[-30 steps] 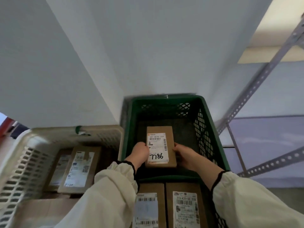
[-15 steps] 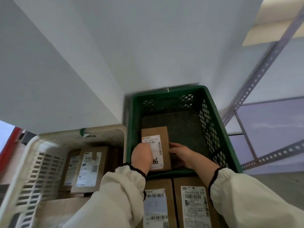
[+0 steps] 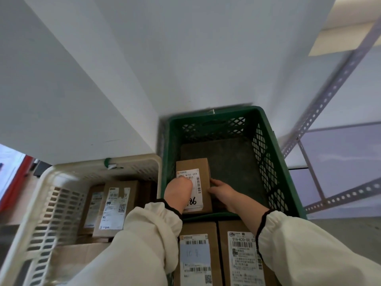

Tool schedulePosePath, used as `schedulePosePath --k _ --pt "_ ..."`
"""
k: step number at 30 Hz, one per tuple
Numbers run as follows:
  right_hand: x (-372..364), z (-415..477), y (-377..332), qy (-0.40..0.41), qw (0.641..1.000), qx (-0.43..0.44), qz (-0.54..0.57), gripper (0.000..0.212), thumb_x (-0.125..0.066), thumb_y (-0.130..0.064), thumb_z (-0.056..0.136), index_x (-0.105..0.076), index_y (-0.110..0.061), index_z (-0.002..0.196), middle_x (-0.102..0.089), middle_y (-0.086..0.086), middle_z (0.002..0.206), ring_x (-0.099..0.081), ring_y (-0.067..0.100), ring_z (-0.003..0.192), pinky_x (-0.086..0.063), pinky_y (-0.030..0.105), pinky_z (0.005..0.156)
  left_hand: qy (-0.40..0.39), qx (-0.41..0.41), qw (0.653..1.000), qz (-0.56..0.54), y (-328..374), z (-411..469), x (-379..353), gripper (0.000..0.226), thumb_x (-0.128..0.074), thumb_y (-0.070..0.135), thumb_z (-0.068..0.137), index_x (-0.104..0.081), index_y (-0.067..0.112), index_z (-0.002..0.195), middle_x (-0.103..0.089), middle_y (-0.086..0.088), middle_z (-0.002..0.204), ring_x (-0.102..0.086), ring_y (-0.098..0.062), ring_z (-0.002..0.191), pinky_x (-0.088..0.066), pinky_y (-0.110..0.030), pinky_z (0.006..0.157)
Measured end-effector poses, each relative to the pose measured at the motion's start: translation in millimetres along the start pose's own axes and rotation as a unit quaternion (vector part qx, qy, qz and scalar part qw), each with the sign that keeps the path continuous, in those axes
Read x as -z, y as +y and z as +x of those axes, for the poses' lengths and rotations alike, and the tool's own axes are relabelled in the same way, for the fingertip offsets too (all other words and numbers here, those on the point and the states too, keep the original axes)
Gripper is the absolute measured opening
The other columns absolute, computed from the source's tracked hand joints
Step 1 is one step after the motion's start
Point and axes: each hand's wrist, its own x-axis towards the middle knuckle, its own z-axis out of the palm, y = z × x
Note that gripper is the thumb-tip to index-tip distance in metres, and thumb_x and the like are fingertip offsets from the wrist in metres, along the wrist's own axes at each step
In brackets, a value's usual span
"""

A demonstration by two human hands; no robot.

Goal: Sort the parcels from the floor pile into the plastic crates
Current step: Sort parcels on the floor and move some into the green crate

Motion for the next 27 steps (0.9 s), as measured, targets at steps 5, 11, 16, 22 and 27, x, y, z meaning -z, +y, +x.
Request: schedulePosePath --k 5,11,16,22,27 --pt "6.9 -11.8 0.2 0.067 0.996 0.026 -0.054 0.049 -0.054 -0.018 0.094 -0.041 -0.016 0.141 -0.053 0.011 0.132 -0.053 0.028 0.118 -0.048 0.037 0.092 0.021 0.017 0.997 -0.077 -0.2 -3.5 0.3 0.027 -0.048 0.011 0.098 -0.054 0.005 0.123 -0.058 -0.012 0.125 -0.058 -0.025 0.115 -0.044 -0.032 0.097" --pt "27.5 -48.5 -11.5 0.104 0.981 0.076 -0.148 0.032 -0.052 -0.017 0.094 -0.055 -0.016 0.127 -0.059 0.001 0.105 -0.057 0.014 0.09 -0.048 0.022 0.068 0.15 0.111 0.886 -0.425 -14.5 -22.6 16.6 0.034 -0.05 0.018 0.097 -0.054 0.009 0.129 -0.062 -0.008 0.122 -0.062 -0.022 0.105 -0.05 -0.028 0.089" --pt "29.3 -82.8 -21.1 0.085 0.965 0.113 -0.219 0.018 -0.052 -0.017 0.093 -0.059 -0.02 0.11 -0.063 -0.001 0.102 -0.057 0.009 0.078 -0.038 0.017 0.054 0.223 0.152 0.801 -0.534 -49.4 -63.3 22.1 0.028 -0.051 0.018 0.096 -0.06 0.012 0.122 -0.066 -0.007 0.112 -0.064 -0.019 0.093 -0.05 -0.031 0.083" --pt "3.7 -124.1 -15.1 0.052 0.94 0.165 -0.293 0.013 -0.054 -0.019 0.092 -0.059 -0.022 0.104 -0.063 -0.006 0.094 -0.058 0.007 0.08 -0.042 0.019 0.059 0.204 0.191 0.765 -0.58 -74.5 -145.4 -7.8 0.021 -0.05 0.011 0.097 -0.063 0.009 0.112 -0.063 -0.002 0.084 -0.062 -0.019 0.08 -0.053 -0.034 0.08" --pt "-42.3 -152.7 0.8 0.011 0.924 0.194 -0.33 0.012 -0.053 -0.018 0.094 -0.061 -0.019 0.104 -0.062 -0.002 0.092 -0.058 0.011 0.078 -0.047 0.021 0.063 0.17 0.246 0.735 -0.609 -74.4 -212.9 -48.6 0.019 -0.052 0.011 0.094 -0.065 0.01 0.109 -0.064 -0.004 0.083 -0.06 -0.016 0.07 -0.053 -0.026 0.069"
